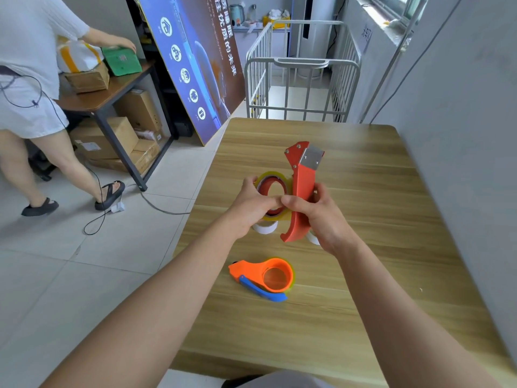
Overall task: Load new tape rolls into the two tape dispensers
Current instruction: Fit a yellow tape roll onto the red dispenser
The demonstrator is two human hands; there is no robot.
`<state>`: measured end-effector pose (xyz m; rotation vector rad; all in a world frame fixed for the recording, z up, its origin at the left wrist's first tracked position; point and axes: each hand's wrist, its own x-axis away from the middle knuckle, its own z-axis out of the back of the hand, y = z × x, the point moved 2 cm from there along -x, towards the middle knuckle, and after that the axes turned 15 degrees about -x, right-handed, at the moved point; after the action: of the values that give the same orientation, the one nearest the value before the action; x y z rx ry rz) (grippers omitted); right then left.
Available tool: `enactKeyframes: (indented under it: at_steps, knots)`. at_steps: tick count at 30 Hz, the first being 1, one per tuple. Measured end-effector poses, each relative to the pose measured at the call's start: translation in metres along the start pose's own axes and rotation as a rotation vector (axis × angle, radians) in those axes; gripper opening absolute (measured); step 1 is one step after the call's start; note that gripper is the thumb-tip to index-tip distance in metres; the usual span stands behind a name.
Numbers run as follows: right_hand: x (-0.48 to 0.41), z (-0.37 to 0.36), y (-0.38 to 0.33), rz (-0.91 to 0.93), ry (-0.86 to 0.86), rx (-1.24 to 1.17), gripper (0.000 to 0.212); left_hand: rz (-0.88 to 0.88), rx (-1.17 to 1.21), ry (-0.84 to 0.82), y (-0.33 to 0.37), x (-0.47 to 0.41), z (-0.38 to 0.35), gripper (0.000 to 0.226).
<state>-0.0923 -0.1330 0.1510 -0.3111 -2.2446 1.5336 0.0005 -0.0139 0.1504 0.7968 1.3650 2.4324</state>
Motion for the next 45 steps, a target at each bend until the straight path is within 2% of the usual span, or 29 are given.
enactKeyframes:
  at_steps: [3,5,8,11,13,15,19,22,26,30,37,41,45]
  knots:
    - [-0.002,0.003,0.0,-0.054,-0.122,-0.137,0.051,-0.093,0.055,-0.063,-0.001,0.004,-0.002,0.09]
    - [-0.002,0.005,0.0,-0.094,-0.216,-0.196,0.062,-0.14,0.18,-0.117,0.0,0.006,-0.003,0.078]
    - [0.001,0.007,0.002,-0.077,-0.293,-0.241,0.08,-0.111,0.4,-0.149,0.006,0.005,0.002,0.051]
    - [0.004,0.008,0.006,-0.042,-0.352,-0.246,0.097,-0.113,0.398,-0.154,0.011,0.002,0.009,0.029]
    - [0.005,0.007,0.007,-0.045,-0.381,-0.187,0.1,-0.12,0.346,-0.15,0.012,0.001,0.012,0.023]
    - [0.006,0.005,0.006,-0.064,-0.397,-0.077,0.093,-0.127,0.315,-0.143,0.012,-0.002,0.014,0.021]
    - [0.007,0.003,0.003,-0.074,-0.448,0.111,0.062,-0.147,0.186,-0.115,0.01,-0.006,0.019,0.023]
    - [0.008,0.001,0.006,-0.091,-0.434,0.16,0.056,-0.152,0.04,-0.091,0.01,-0.007,0.02,0.019]
    - [0.005,0.003,0.012,-0.086,-0.433,0.198,0.048,-0.151,-0.092,-0.002,0.011,-0.006,0.022,0.004]
    - [0.004,0.003,0.017,-0.107,-0.433,0.258,0.051,-0.16,-0.161,0.067,0.011,-0.005,0.023,0.015]
    - [0.004,0.001,0.017,-0.135,-0.433,0.318,0.056,-0.183,-0.312,0.138,0.014,-0.01,0.021,0.014]
    - [0.003,0.006,0.019,-0.129,-0.407,0.316,0.058,-0.121,-0.299,0.005,0.012,-0.011,0.02,0.007]
    - [0.002,0.01,0.026,-0.147,-0.406,0.362,0.06,-0.052,-0.301,-0.061,0.009,-0.012,0.022,0.015]
